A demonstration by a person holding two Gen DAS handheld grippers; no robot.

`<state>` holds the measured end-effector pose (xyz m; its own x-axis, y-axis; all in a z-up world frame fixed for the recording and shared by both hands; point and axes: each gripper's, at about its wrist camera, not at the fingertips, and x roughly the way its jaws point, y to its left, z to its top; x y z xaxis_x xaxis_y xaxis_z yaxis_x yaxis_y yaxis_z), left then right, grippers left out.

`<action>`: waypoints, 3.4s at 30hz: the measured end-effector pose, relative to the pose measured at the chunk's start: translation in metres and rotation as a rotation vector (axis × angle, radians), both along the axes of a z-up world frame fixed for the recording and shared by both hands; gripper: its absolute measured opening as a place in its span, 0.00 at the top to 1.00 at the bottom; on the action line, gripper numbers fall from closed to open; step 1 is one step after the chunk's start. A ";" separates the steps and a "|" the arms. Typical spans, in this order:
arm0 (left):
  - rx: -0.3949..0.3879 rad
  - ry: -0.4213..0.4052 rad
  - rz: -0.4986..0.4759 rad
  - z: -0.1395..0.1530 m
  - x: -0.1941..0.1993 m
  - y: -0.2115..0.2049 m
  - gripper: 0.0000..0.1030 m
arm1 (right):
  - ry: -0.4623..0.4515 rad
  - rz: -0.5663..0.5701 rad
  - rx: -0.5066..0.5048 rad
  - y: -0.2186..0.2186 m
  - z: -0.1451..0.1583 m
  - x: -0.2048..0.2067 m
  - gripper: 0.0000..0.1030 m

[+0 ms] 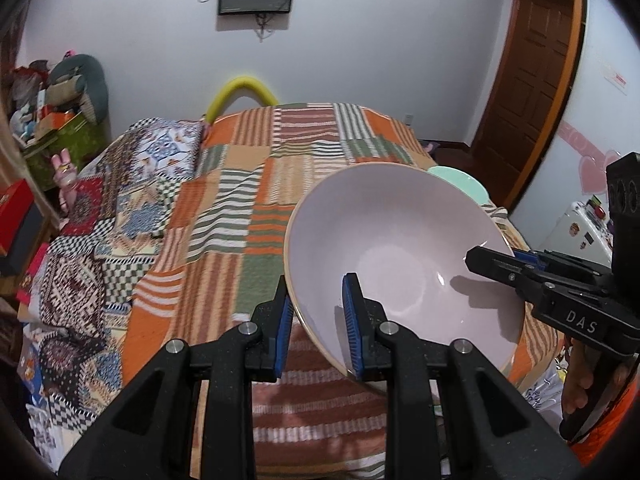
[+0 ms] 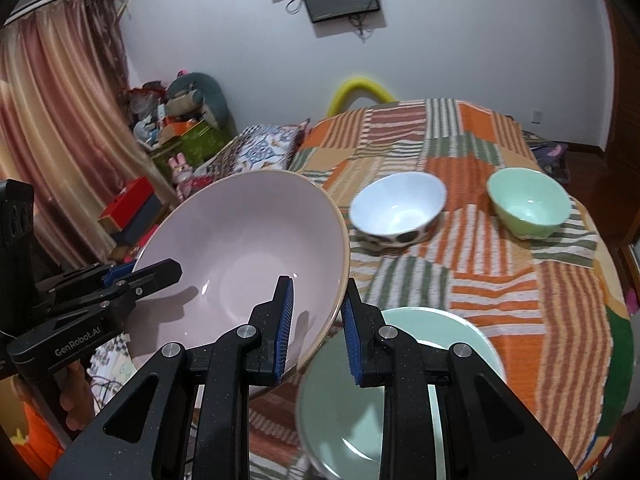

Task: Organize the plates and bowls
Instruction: 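Carry the pink bowl with both tools over the plate stack, then lower the pink bowl onto the mint green plate and open both tools, then move both tools to the white bowl with black dots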

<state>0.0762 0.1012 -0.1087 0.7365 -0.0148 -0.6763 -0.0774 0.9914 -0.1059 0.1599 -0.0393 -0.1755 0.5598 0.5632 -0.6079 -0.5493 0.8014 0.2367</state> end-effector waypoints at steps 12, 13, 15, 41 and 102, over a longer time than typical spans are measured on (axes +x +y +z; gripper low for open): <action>-0.016 0.062 0.075 -0.032 -0.019 0.039 0.77 | 0.059 0.084 -0.053 0.043 -0.022 -0.006 0.79; -0.017 0.070 0.079 -0.035 -0.020 0.041 0.77 | 0.066 0.088 -0.059 0.046 -0.025 -0.007 0.79; -0.019 0.089 0.086 -0.044 -0.021 0.045 0.77 | 0.079 0.096 -0.072 0.052 -0.031 -0.006 0.79; -0.100 0.290 0.106 -0.129 -0.006 0.065 0.77 | 0.226 0.117 -0.219 0.081 -0.091 0.003 0.79; -0.027 0.020 0.010 -0.008 0.116 0.015 0.30 | -0.009 -0.163 0.030 -0.037 0.005 0.079 0.39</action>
